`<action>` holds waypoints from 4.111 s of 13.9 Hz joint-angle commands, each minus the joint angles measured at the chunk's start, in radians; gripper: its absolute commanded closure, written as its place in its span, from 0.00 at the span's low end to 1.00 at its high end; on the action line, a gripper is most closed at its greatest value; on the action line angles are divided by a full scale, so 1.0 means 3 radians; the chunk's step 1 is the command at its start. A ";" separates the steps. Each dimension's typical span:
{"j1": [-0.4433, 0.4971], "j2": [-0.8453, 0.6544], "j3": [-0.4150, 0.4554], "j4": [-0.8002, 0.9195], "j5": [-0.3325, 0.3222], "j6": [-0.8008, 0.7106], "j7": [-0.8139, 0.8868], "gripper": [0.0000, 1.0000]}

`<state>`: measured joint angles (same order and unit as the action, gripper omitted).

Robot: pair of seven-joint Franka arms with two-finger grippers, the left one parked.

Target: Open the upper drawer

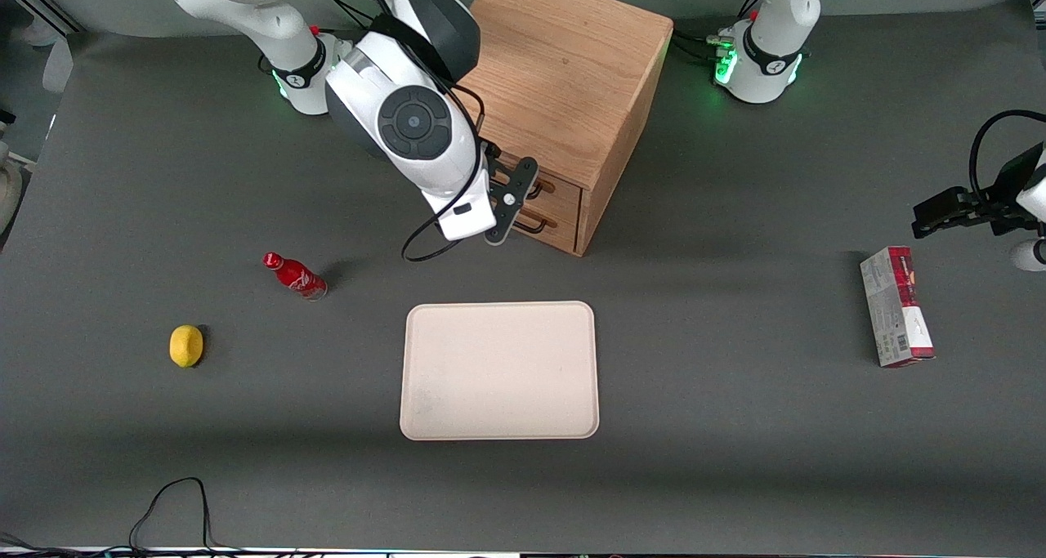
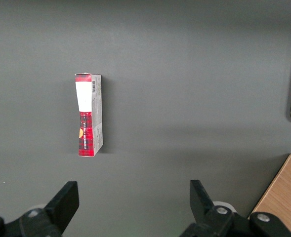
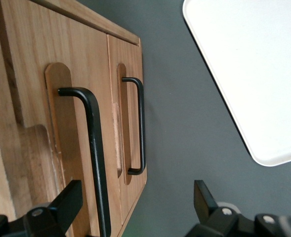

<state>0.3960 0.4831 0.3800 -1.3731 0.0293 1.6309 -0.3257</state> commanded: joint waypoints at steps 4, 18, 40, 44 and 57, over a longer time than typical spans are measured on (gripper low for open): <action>0.0045 0.0179 0.0032 0.0113 0.0040 -0.0011 -0.0070 0.00; 0.0025 0.0292 0.0017 0.0088 -0.0011 0.0066 -0.0361 0.00; -0.0195 0.0328 -0.0142 0.0139 0.0010 0.0316 -0.0433 0.00; -0.0246 0.0419 -0.0137 0.0246 -0.0001 0.0332 -0.0570 0.00; -0.0415 0.0522 -0.0142 0.0410 0.0005 0.0398 -0.0627 0.00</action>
<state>0.2773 0.6168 0.3348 -1.2852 0.0302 1.7449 -0.4898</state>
